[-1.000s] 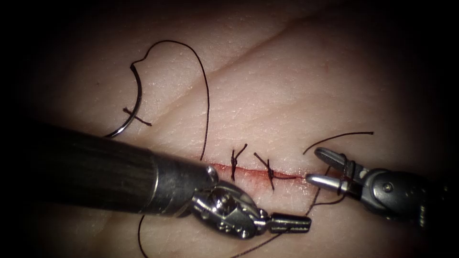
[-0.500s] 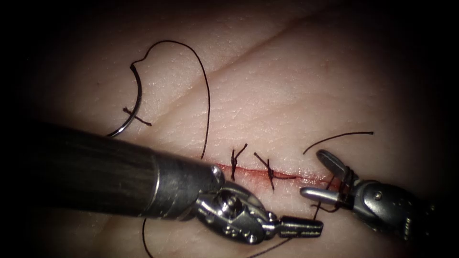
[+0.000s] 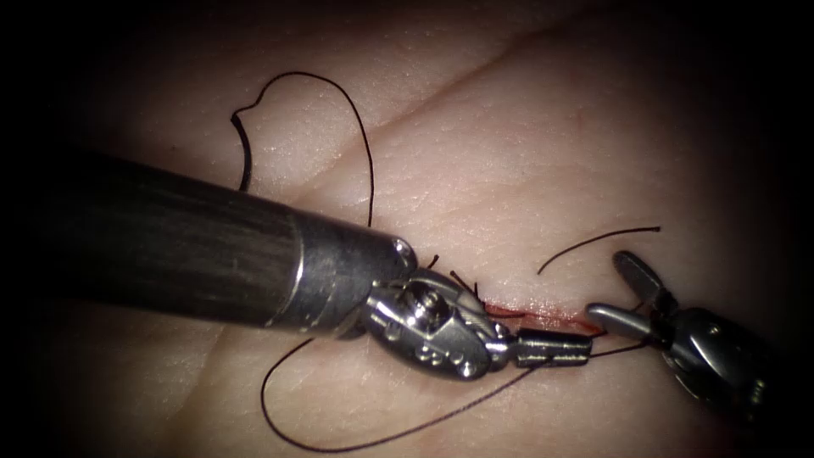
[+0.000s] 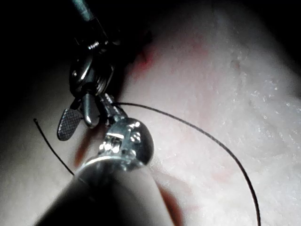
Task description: Wound Closure
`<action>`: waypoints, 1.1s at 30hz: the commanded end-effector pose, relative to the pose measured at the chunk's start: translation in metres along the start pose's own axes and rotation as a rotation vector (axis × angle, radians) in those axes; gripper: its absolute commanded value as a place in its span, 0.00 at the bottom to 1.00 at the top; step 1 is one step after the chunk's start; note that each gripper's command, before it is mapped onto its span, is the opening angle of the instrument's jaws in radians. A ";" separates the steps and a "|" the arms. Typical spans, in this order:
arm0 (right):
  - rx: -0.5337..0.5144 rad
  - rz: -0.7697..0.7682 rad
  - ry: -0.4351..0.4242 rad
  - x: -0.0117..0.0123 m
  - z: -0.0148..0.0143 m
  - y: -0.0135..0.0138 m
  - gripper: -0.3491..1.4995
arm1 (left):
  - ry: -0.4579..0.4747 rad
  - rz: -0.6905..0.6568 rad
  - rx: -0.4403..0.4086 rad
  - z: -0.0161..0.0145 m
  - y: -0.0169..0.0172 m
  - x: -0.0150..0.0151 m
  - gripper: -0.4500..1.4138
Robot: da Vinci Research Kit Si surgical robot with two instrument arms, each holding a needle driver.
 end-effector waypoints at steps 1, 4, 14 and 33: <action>-0.005 0.007 0.009 -0.0005 0.0003 0.0001 0.65 | -0.001 0.000 -0.001 0.0008 0.0003 -0.0004 0.00; -0.015 0.016 0.022 0.0003 0.0008 0.0003 0.69 | -0.001 0.000 0.000 0.0008 0.0003 -0.0004 0.00; -0.047 0.034 0.007 0.0026 0.0029 0.0014 0.77 | 0.002 -0.009 0.002 0.0006 -0.0008 -0.0002 0.00; -0.041 0.009 -0.047 0.0010 0.0058 0.0019 0.70 | -0.051 -0.008 0.012 0.0002 -0.0009 -0.0061 0.00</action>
